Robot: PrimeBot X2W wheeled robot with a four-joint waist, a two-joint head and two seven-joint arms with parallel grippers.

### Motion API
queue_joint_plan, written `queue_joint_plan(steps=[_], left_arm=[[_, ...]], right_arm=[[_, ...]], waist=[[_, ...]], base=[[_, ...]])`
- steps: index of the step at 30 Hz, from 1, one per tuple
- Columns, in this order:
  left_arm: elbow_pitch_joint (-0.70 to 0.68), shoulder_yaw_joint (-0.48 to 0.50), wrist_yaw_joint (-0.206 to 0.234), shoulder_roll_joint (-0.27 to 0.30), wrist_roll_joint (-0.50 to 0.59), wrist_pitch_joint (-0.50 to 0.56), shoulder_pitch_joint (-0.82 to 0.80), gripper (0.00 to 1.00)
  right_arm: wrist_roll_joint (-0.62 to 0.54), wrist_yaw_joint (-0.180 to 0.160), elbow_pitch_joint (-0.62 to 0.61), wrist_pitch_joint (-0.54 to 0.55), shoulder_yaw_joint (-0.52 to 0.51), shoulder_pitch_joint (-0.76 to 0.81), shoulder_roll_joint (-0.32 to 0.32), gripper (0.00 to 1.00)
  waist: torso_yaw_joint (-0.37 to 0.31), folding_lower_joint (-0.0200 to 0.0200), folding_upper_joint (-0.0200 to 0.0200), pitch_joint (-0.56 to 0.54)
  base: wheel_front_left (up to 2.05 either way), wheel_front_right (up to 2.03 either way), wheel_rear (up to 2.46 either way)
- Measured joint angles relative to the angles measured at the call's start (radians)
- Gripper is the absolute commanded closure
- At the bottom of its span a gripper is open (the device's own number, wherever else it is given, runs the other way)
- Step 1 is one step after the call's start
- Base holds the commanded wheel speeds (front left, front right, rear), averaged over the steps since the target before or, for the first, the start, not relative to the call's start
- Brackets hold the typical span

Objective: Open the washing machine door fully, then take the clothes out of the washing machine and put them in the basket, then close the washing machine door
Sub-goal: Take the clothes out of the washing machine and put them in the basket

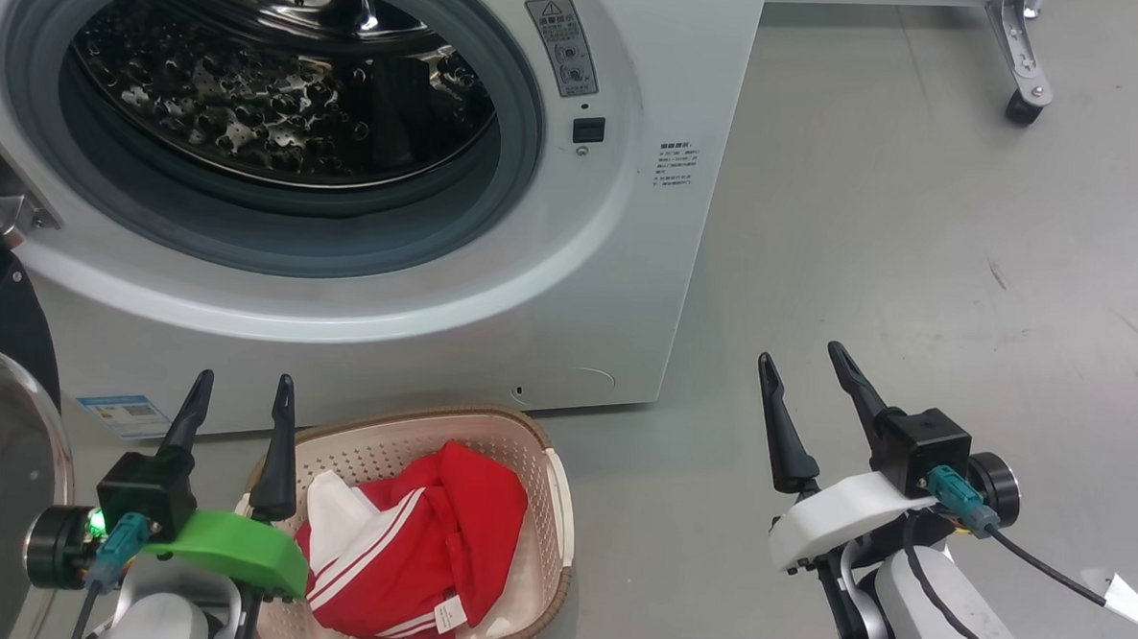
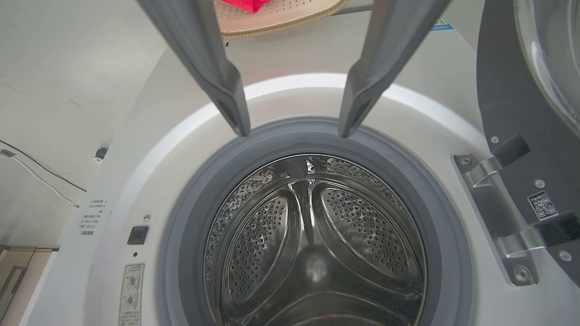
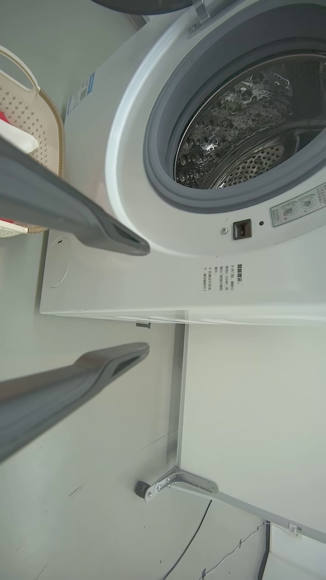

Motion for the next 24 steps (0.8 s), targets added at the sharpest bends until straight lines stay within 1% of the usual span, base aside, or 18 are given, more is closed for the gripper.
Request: queue_joint_plan(steps=[8,21,24], left_arm=[[-0.045,0.001,0.014,0.001,0.000,0.015,0.056,0.00],[-0.109,0.000,0.026,0.004,0.000,0.047,0.101,0.00],[-0.127,0.000,0.034,0.005,0.000,0.053,0.107,0.00]], right_arm=[[0.000,0.000,0.002,0.000,-0.001,0.017,0.001,0.00],[0.000,0.000,0.001,0.000,-0.002,0.031,0.002,0.00],[0.000,0.000,0.001,0.000,-0.002,0.031,0.002,0.00]], waist=[[-0.002,0.0000,0.0000,-0.029],[-0.010,0.0000,0.0000,-0.042],[-0.010,0.0000,0.0000,-0.041]], base=[[0.00,0.00,0.00],[0.00,0.00,0.00],[0.00,0.00,0.00]])
